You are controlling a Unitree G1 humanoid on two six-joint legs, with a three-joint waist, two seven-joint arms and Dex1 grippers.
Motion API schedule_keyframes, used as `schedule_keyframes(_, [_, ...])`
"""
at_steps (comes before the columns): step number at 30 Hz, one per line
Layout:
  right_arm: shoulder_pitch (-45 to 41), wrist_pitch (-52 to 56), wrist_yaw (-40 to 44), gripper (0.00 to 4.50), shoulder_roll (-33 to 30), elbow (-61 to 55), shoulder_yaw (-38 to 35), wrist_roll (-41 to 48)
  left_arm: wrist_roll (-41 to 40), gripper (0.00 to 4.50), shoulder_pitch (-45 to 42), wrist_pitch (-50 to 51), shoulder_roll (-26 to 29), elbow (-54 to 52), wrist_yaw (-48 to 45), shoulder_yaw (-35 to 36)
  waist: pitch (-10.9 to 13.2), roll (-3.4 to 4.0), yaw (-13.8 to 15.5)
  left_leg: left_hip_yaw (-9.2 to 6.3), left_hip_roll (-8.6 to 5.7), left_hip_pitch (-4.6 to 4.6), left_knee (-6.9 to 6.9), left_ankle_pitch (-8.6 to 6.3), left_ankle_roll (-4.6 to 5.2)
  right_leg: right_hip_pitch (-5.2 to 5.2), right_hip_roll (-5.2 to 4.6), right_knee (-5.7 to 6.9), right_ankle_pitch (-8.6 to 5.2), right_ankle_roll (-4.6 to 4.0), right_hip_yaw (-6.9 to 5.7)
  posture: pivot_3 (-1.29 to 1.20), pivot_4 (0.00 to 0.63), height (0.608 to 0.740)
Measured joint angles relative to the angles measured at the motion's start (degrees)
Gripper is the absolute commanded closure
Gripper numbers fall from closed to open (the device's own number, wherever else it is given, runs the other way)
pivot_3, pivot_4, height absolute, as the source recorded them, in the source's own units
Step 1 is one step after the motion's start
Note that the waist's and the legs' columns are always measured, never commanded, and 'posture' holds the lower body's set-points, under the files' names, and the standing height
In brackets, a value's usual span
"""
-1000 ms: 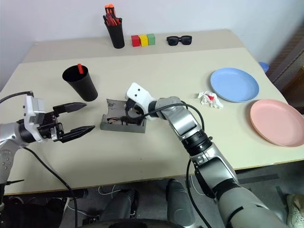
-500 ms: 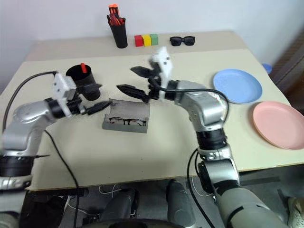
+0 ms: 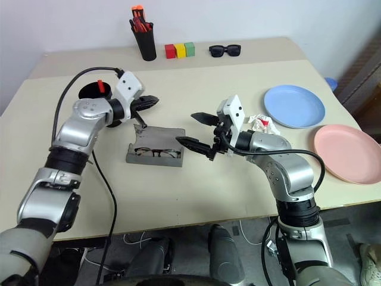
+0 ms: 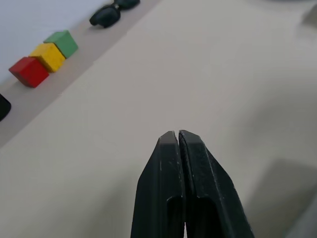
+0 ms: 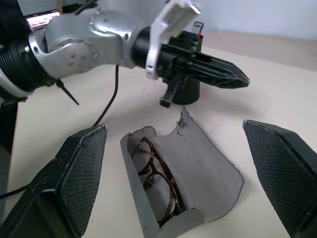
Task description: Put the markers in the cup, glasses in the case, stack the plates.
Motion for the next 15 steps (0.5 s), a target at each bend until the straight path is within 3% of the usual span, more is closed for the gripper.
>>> schedule_keyframes(7, [0.25, -0.18, -1.59, 0.00, -0.09, -0.64, 0.96, 0.45, 5.87, 4.48, -3.75, 2.35, -1.52, 10.81, -7.11, -6.37, 0.00, 0.00, -0.21, 0.00, 0.00, -0.01, -0.01, -0.01, 0.01, -0.01, 0.01, 0.01, 0.00, 0.01, -0.01, 0.00, 0.150, 0.740])
schedule_keyframes(15, [0.25, -0.34, -2.73, 0.00, -0.12, -0.64, 1.01, 0.59, 6.15, 4.48, -5.90, 3.97, 0.22, 13.39, -14.88, -6.34, 0.01, -0.01, -0.08, -0.02, 0.00, -0.04, 0.01, -0.01, 0.01, -0.01, 0.00, 0.01, 0.00, 0.01, -0.01, 0.00, 0.150, 0.740])
